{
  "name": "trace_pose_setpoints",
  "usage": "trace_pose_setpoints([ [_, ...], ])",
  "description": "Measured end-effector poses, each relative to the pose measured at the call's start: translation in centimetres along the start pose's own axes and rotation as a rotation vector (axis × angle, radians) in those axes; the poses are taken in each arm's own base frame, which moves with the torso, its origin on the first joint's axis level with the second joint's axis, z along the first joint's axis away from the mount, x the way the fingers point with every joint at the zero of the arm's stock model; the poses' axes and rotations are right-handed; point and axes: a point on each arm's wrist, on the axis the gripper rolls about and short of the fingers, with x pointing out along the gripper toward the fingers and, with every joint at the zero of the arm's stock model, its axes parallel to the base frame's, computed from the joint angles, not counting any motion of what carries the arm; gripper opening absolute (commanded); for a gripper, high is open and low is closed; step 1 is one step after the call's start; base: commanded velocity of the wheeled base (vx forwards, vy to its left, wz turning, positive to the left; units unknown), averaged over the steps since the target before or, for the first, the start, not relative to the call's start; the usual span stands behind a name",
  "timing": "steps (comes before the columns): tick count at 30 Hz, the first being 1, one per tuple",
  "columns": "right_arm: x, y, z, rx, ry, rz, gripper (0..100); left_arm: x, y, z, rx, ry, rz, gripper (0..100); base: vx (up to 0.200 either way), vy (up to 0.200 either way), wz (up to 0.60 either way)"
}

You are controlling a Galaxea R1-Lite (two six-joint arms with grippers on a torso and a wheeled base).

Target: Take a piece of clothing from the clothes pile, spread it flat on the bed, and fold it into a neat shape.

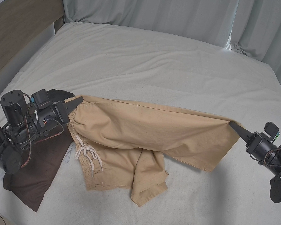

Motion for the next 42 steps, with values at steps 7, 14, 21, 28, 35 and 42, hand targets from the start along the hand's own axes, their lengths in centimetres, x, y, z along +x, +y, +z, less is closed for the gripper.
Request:
trace_pose_setpoints([
  [7, 1.5, -1.5, 0.1, -0.009, -0.027, -0.022, 0, 0.9, 0.3, 0.1, 0.003, -0.019, -0.002, 0, 0.000, 0.000, 0.00],
  [14, 3.0, -2.9, 0.4, -0.006, -0.049, -0.012, 0, 2.3, 1.3, 0.4, 0.012, -0.064, 0.024, 0, 0.000, 0.000, 0.00],
  [21, 4.1, -4.3, 0.3, 0.009, -0.063, -0.012, 0, 3.1, 2.4, -0.1, 0.011, -0.065, 0.038, 0, 0.000, 0.000, 0.00],
  [28, 5.5, -6.0, 0.2, 0.003, -0.091, -0.026, 0, 4.2, 3.4, -0.2, 0.017, -0.087, 0.051, 0, 0.000, 0.000, 0.00],
  [35, 6.8, -7.3, 0.3, 0.030, -0.116, -0.011, 0, 5.2, 4.2, -0.1, 0.009, -0.111, 0.051, 0, 0.000, 0.000, 0.00],
  [42, 7.6, -7.8, 0.4, 0.026, -0.127, 0.003, 0, 6.1, 5.1, -0.2, -0.003, -0.130, 0.050, 0, 0.000, 0.000, 0.00],
])
